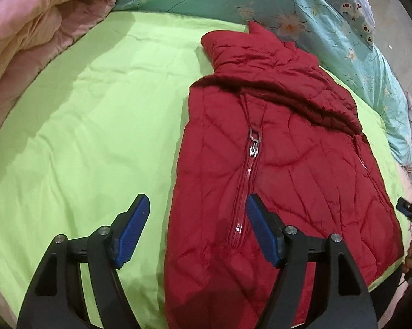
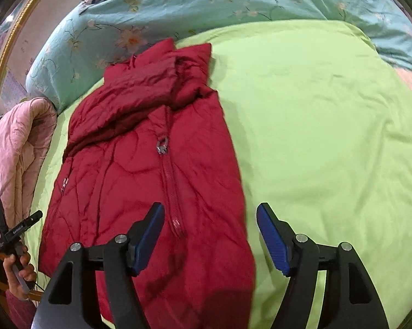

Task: Fold large clothes
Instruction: 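Open both tools and move them along the coat toward the hem, then grasp the coat hem with both tools and lift it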

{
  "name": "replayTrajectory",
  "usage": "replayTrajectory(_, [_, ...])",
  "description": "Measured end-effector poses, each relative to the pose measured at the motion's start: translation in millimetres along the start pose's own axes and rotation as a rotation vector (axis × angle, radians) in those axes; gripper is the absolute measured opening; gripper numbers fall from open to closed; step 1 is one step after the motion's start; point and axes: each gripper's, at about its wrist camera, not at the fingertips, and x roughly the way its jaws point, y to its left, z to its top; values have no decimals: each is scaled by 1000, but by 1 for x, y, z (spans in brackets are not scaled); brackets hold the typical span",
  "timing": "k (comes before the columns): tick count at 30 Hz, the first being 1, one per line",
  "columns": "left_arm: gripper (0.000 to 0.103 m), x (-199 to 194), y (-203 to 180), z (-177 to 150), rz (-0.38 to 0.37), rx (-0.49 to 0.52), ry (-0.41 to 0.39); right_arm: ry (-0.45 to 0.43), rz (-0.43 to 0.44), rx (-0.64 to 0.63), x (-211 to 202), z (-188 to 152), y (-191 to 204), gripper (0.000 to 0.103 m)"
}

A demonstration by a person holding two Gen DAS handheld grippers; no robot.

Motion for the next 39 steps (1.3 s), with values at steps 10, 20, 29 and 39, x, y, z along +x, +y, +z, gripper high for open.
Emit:
replayTrajectory(10, [78,1,17,-26,-71,-31,66,76,42,18,0,-29,-13,71])
replayTrajectory(20, [78,13,7,-52,-190,-28,156,130,126,35,4,-48,-16,71])
replayTrajectory(29, [78,16,2,-66,-297,-47,190,149,269,52,7,-60,-10,73])
replayTrajectory(39, [66,15,-3,-72,-343,-4,180,167,303,48,7,-68,-9,66])
